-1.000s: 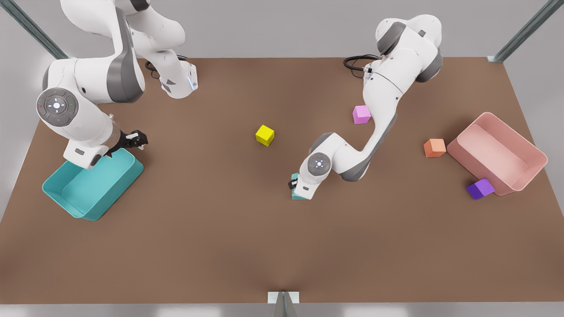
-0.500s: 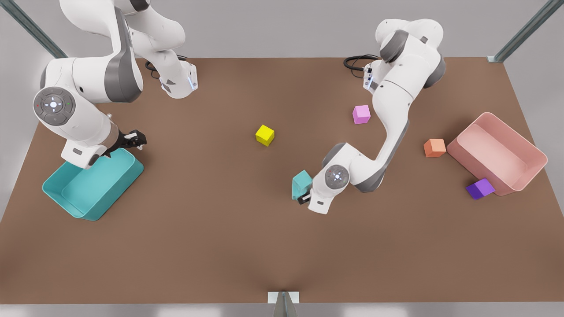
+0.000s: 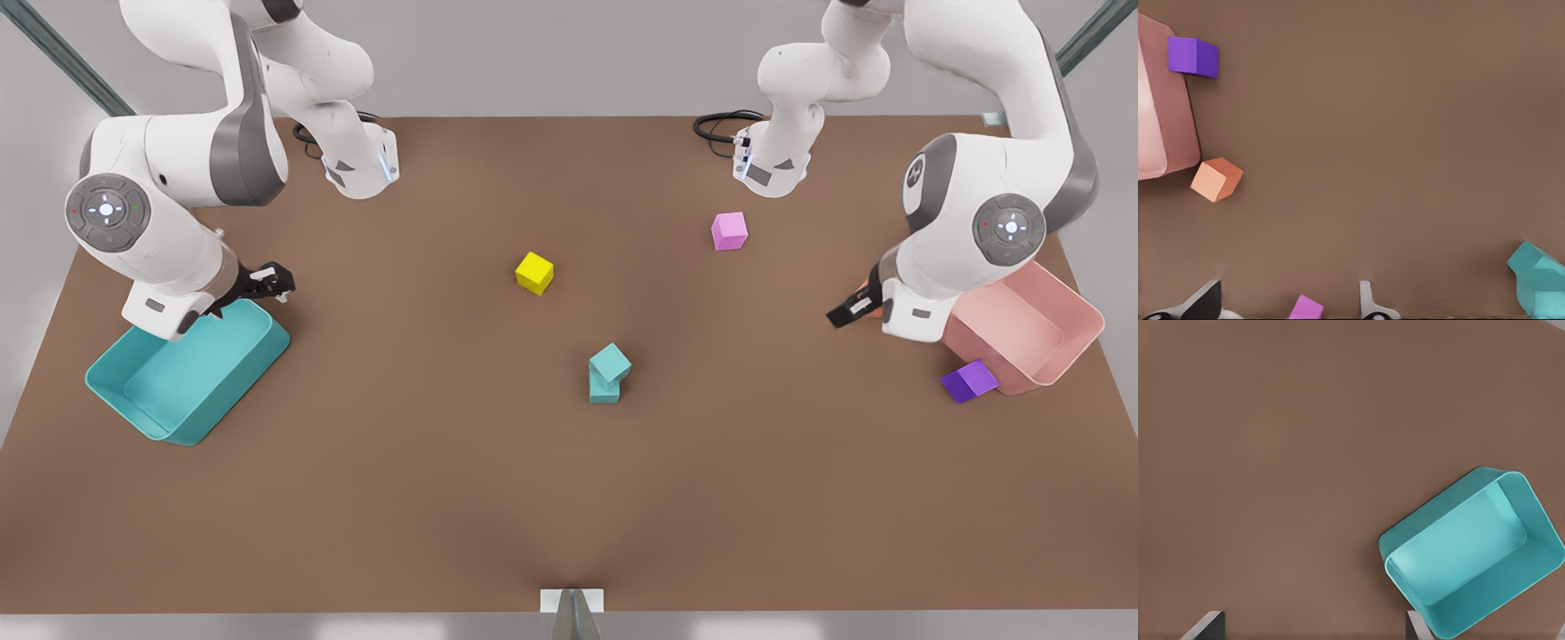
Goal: Stack the two blue cubes on top of each other
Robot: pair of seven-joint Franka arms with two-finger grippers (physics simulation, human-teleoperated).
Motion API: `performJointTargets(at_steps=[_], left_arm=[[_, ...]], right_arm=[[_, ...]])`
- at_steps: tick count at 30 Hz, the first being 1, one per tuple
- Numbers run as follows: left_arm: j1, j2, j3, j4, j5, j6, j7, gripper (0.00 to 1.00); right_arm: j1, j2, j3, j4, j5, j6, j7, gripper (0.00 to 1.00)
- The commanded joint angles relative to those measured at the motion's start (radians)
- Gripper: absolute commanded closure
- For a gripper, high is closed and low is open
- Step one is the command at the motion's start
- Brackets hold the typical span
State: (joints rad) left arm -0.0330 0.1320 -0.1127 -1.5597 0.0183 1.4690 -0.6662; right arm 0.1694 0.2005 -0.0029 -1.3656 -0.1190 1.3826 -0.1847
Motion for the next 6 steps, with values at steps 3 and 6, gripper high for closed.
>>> performJointTargets(at_steps=[3,6], left_arm=[[-0.001,-0.005,0.005,0.007,-0.064,-0.119,0.596,0.0],[-0.002,-0.003,0.005,0.007,-0.064,-0.119,0.594,0.0]], right_arm=[[-0.001,-0.001,-0.003,0.0,0.005,-0.001,-0.004,0.0],[-0.001,-0.001,-0.003,0.0,0.005,-0.001,-0.004,0.0]])
